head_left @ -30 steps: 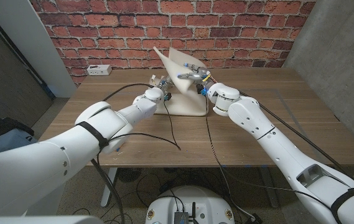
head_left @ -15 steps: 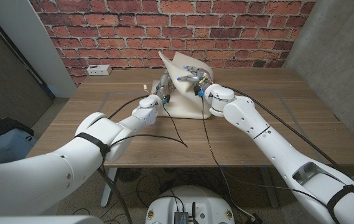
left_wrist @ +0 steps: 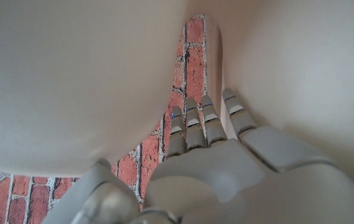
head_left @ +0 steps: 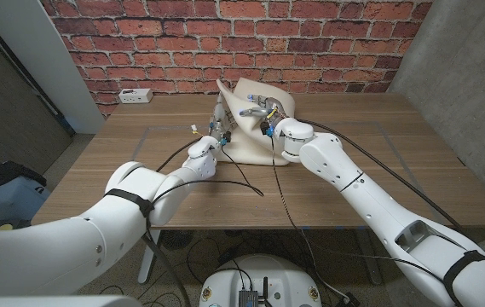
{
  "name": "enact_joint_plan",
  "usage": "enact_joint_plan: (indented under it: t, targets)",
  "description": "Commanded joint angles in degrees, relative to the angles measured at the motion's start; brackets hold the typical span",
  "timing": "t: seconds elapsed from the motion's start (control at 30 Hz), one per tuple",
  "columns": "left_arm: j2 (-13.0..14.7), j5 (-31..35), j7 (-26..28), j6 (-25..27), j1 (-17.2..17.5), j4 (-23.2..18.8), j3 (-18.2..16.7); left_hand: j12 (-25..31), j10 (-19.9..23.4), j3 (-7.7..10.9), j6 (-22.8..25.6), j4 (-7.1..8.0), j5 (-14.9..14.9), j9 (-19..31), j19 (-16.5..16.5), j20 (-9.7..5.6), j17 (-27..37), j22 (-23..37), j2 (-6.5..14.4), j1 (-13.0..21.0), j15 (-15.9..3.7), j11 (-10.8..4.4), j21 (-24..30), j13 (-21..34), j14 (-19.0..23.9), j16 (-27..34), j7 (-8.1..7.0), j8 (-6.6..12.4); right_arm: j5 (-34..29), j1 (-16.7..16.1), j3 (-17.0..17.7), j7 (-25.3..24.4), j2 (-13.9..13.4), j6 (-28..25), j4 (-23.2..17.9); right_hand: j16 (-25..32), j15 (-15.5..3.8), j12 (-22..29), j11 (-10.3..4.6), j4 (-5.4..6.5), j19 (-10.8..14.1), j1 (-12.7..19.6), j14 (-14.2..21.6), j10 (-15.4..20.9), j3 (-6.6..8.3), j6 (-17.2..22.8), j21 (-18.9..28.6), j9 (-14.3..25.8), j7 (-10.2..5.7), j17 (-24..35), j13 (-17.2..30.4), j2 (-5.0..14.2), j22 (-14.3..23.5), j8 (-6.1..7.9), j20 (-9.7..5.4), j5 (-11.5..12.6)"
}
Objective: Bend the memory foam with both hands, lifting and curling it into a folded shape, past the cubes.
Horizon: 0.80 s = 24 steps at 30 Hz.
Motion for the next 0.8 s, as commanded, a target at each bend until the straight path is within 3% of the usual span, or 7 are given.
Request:
enact_joint_plan:
  t: [0.03,0.37,0.8]
  targets:
    - [-1.2,1.1,-0.9,-9.3,1.4,0.1,-3.1,0.2,0.3,-0.45,-0.2,-0.32,0.6,0.0,0.7,-0.09,-0.1,-0.1,0.0,0.1,-0.20,-0.38,0.0,-0.1,0.5,0.4,-0.47,-0.08,-4.2,0.8,-2.7,-0.2,0.7,-1.0,2.4,-0.1,-5.38,-0.1,-0.02,-0.09,-0.4,0.5,0.7,0.6,-0.14,0.4,0.3,0.1,0.03,0.3,0.3,0.09,0.1,-0.18,-7.44,0.2]
    - [-0.7,2.7,0.8,-14.2,1.5,-0.1,-1.9,0.0,0.2,-0.59,-1.4,-0.90,1.0,0.0,0.9,-0.07,-0.2,-0.1,0.1,1.0,-0.69,-0.87,-0.2,-0.3,0.7,0.2,-1.65,-0.51,-5.5,1.0,-3.7,1.2,2.1,-1.6,4.8,-0.1,-5.37,-0.2,-0.06,-0.10,-0.5,0.5,0.7,0.6,-0.15,0.4,0.6,0.1,0.03,0.3,0.3,0.10,0.1,-0.27,-7.43,0.2]
    - [-0.1,1.7,0.8,-19.8,2.9,-0.6,-1.7,-0.3,-0.1,-0.62,-1.9,-1.37,1.3,0.0,0.9,-0.03,-0.2,-0.2,0.4,1.8,-0.68,-0.84,-0.5,-0.4,0.6,-0.1,-1.98,-0.57,-8.4,2.9,-6.2,1.5,6.3,-1.9,12.9,-0.2,-5.33,-0.3,0.12,-0.09,-0.7,0.5,0.7,0.7,-0.17,0.5,0.8,0.1,0.12,0.3,0.3,0.12,0.0,-0.30,-7.42,0.1]
